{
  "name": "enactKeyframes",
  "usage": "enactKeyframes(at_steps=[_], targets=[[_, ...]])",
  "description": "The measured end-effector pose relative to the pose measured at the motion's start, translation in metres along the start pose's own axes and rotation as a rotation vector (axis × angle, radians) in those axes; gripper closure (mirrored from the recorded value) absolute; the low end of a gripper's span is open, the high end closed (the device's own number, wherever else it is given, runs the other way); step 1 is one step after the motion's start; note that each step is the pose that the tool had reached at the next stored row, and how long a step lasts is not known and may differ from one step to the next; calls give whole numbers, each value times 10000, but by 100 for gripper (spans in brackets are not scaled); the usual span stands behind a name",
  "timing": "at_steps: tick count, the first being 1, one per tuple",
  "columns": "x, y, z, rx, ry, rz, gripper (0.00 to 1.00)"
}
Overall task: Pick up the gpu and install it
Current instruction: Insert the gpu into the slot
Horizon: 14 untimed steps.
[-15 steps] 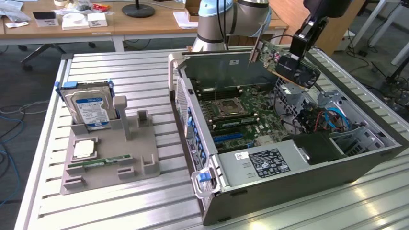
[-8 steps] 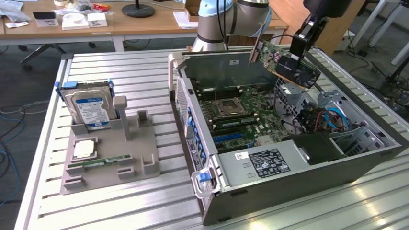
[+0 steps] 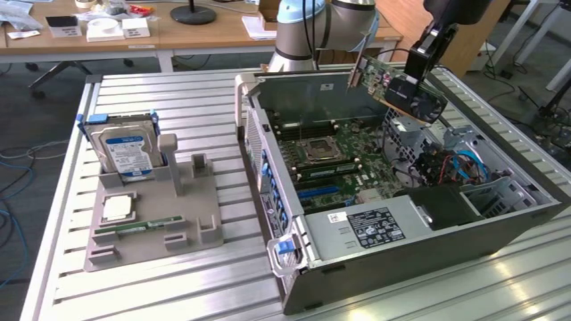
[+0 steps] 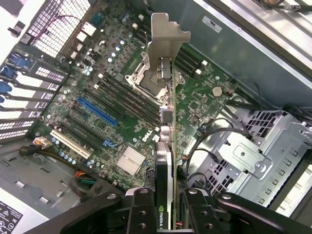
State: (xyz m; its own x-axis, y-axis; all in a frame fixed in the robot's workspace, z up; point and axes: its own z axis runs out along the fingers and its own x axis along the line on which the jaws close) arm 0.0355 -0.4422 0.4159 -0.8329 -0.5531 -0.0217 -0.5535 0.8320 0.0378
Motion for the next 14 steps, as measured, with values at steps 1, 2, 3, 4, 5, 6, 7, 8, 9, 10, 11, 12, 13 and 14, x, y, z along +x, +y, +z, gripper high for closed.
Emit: enactKeyframes(at_steps=[1,2,3,4,5,6,7,8,9,10,11,12,13,14], targets=[[0,0,0,-1,3,-77,73],[0,0,0,-3,7,-175,73],[0,0,0,-6,11,-292,73],[0,0,1,-10,16,-419,73],[0,0,1,-12,21,-556,73],[0,0,1,-16,27,-704,73],[0,0,1,-18,32,-850,73],[0,0,1,-22,38,-998,73],[0,0,1,-25,43,-1150,73],[0,0,2,-28,49,-1299,73],[0,0,2,-32,55,-1443,73],[0,0,2,-34,60,-1583,73],[0,0,2,-37,65,-1722,73],[0,0,2,-40,70,-1862,73]])
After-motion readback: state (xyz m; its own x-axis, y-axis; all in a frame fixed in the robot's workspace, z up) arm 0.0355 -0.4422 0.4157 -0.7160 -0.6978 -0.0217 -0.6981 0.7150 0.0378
